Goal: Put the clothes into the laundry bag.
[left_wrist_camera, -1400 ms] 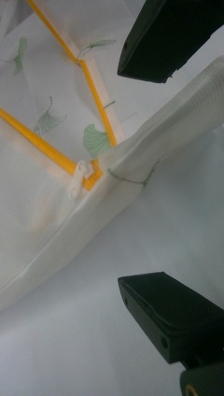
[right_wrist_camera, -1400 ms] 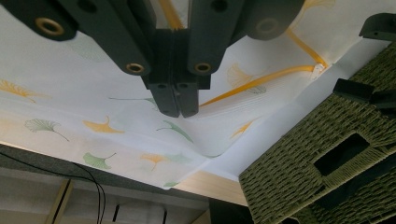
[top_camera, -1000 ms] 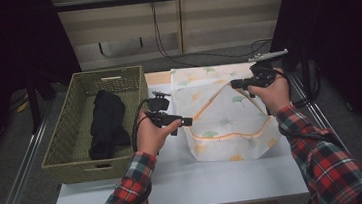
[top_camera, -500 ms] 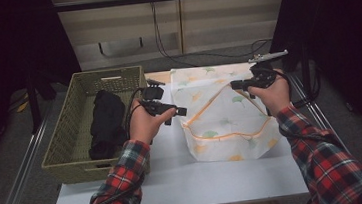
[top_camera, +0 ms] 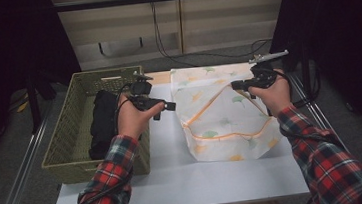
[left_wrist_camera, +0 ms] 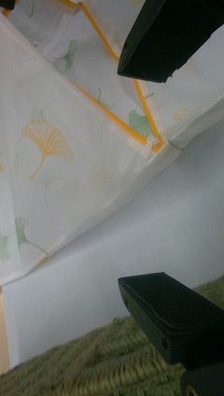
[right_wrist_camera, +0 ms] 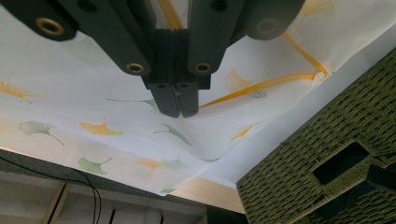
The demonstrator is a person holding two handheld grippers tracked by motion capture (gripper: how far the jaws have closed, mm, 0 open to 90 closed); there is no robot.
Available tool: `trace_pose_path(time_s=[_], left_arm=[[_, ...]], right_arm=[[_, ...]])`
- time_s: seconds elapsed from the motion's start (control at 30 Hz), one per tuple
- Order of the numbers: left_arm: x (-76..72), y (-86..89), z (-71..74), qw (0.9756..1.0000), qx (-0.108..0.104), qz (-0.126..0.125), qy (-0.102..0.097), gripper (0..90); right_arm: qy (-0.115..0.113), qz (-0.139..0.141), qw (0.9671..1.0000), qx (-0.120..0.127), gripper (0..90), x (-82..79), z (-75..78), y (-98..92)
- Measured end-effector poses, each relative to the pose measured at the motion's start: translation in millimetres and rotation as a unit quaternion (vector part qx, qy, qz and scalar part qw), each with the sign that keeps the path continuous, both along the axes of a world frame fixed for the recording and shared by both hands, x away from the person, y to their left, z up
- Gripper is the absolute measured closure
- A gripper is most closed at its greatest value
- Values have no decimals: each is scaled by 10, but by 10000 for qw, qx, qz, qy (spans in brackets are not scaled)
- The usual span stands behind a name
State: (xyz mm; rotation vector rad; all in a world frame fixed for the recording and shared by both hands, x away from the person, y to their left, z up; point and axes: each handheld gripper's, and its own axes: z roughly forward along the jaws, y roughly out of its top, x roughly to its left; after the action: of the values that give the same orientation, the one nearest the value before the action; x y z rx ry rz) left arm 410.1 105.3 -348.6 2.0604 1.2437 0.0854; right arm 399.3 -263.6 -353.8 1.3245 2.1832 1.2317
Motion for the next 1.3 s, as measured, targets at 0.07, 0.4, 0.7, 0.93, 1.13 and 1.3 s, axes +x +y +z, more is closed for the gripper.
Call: trace_pose_path(time_s=[0.07, 0.4, 0.7, 0.93, 1.13, 1.3], left_arm=[[12, 56, 10, 10000, 22, 89, 9, 13], [67, 403, 94, 9990, 228, 390, -48, 9], [117, 670, 9, 9975, 279, 656, 27, 4], [145, 887, -24, 9954, 260, 919, 25, 5], [168, 1028, -130, 9938, 304, 1068, 83, 0], [193, 1146, -221, 9916, 365, 1234, 146, 0]], right_arm=[[5, 1, 10000, -3, 900, 2, -6, 0], [14, 2, 10000, 11, 900, 7, -6, -3], [14, -4, 10000, -25, 900, 3, -14, 4], [20, -20, 10000, -19, 900, 9, -18, -3], [21, -16, 10000, -40, 900, 11, -27, -2], [17, -20, 10000, -57, 900, 10, -33, 0]])
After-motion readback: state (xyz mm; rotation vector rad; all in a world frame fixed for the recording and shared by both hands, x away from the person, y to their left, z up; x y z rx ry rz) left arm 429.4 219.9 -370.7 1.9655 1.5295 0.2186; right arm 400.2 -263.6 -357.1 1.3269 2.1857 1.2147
